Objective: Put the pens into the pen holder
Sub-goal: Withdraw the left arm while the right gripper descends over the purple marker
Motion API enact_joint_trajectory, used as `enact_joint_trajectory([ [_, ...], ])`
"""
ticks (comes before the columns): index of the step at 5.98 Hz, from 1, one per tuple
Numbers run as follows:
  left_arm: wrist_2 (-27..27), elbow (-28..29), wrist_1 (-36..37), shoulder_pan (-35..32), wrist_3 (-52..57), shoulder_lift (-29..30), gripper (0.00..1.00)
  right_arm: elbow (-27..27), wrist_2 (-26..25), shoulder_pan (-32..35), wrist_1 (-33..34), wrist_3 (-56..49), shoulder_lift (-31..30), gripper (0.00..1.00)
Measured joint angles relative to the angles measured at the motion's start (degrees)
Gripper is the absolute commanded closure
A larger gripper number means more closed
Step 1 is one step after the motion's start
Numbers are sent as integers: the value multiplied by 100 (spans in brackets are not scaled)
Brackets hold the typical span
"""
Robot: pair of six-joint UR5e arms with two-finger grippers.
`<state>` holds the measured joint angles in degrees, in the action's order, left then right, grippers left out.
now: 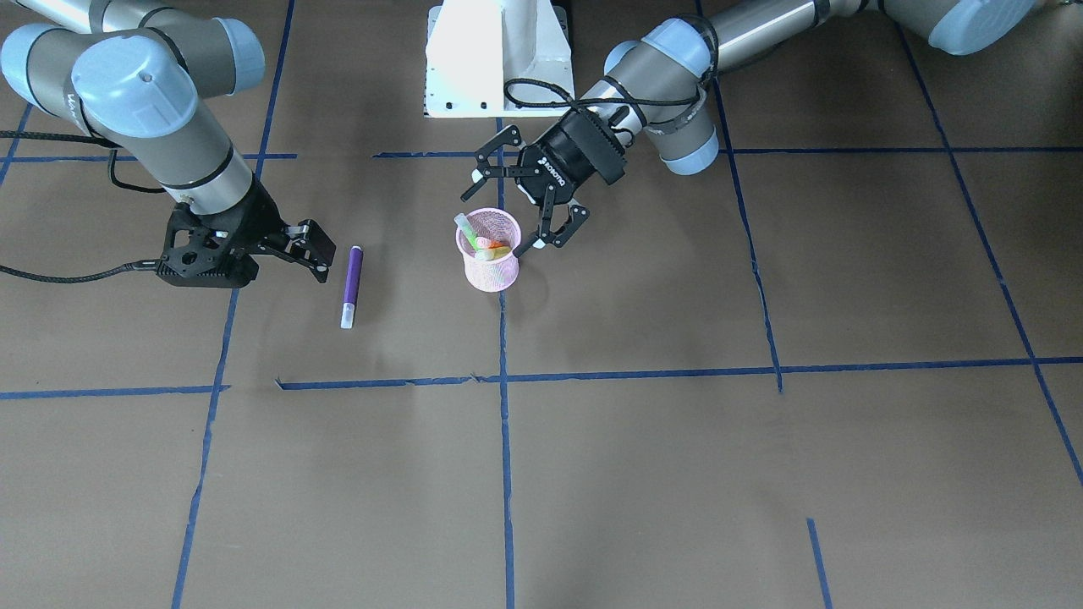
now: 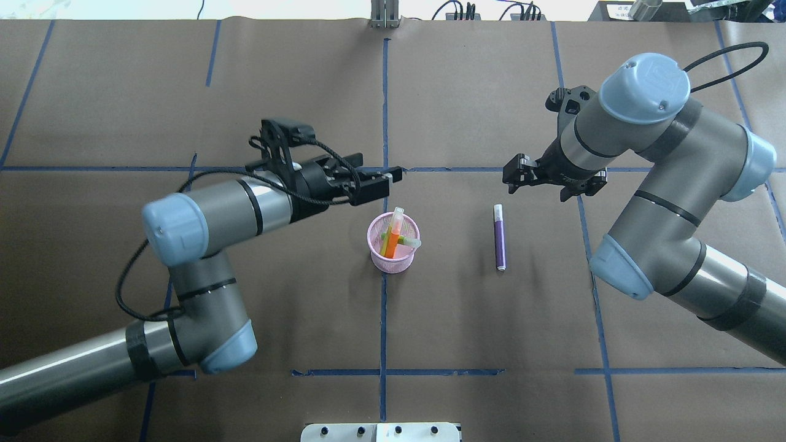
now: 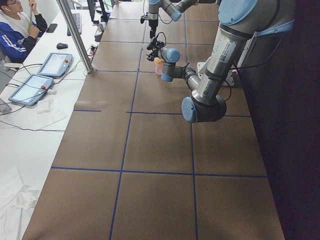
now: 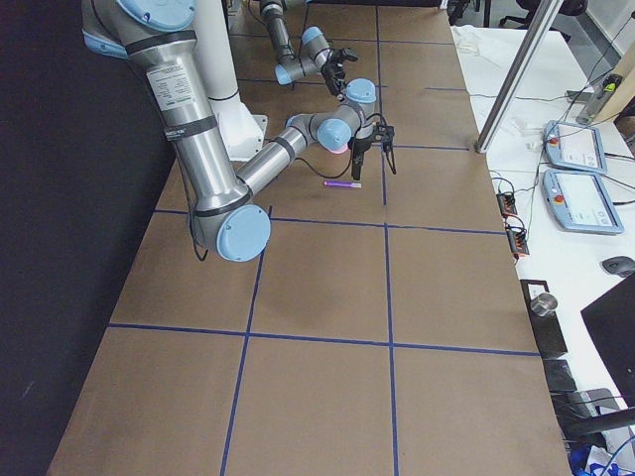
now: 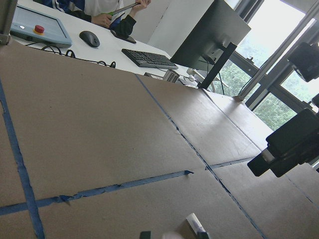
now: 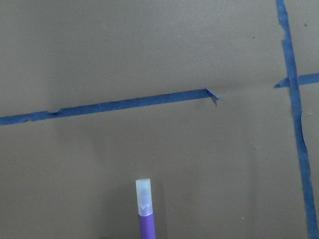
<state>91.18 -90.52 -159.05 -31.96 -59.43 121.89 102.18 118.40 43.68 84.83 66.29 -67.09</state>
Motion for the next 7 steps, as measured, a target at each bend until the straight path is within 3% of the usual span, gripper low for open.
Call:
enact_joint_trajectory([
  [3, 1700, -1123, 1634, -1334, -178, -682, 0, -502, -275, -355, -17, -34, 272, 0],
  [5, 2116, -1946, 2733, -1788, -128, -1194, 0, -730, -655, -671, -23, -120, 391, 1],
  [7, 2155, -2238, 3131, -1870, -103, -1299, 0, -943, -723, -733, -135, -377, 438, 4],
])
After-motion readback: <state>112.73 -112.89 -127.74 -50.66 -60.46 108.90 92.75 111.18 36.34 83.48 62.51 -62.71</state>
